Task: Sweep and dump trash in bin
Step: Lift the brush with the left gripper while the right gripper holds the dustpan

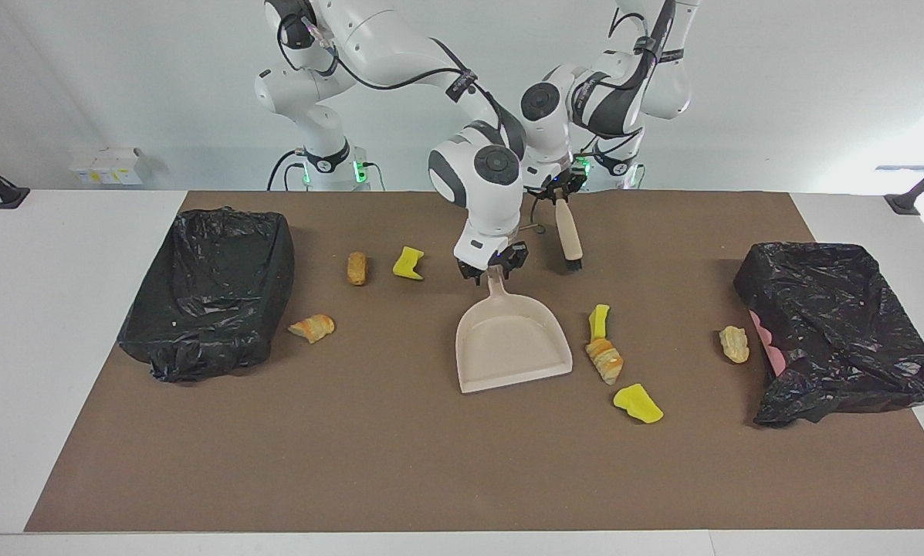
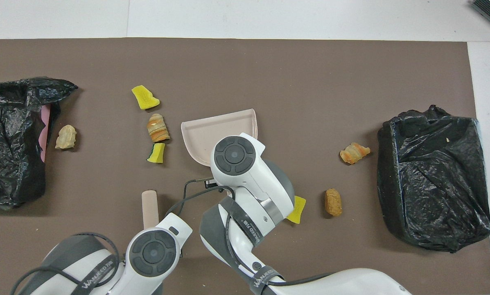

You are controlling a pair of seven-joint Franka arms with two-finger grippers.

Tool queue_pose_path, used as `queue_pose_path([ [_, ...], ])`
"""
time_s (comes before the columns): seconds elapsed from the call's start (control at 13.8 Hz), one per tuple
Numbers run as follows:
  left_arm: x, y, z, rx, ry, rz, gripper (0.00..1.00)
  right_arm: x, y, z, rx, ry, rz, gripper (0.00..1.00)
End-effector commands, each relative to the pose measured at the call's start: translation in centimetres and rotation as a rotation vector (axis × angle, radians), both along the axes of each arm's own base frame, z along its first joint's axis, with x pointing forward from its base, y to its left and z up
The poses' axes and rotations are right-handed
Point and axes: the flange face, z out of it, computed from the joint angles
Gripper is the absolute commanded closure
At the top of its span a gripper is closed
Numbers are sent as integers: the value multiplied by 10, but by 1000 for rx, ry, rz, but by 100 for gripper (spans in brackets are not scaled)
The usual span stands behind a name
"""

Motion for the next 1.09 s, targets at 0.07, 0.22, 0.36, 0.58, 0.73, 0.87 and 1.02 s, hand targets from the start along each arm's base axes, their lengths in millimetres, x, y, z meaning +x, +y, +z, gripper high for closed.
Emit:
queue_pose_path([
  [0.07,47,40,21,-25,-58,110,100,-4,-7,6,-1,-1,37,100],
  [0.22,71,59,21,-3,-80,150,100,-2,-10,6,-12,1,69,100],
  [0.36,96,85,19,2,-111,172,100,4,-24,11,-20,11,112,100],
  [0.58,145,135,24,-10,-114,125,100,21,-56,30,8,10,330,100],
  [0.73,177,167,32,-15,-109,88,100,25,-73,41,28,26,497,100],
  [0.87,201,202,34,8,-97,17,100,28,-78,43,32,27,564,100],
  [1.02,222,239,34,41,-75,-77,100,33,-84,44,35,16,696,100],
])
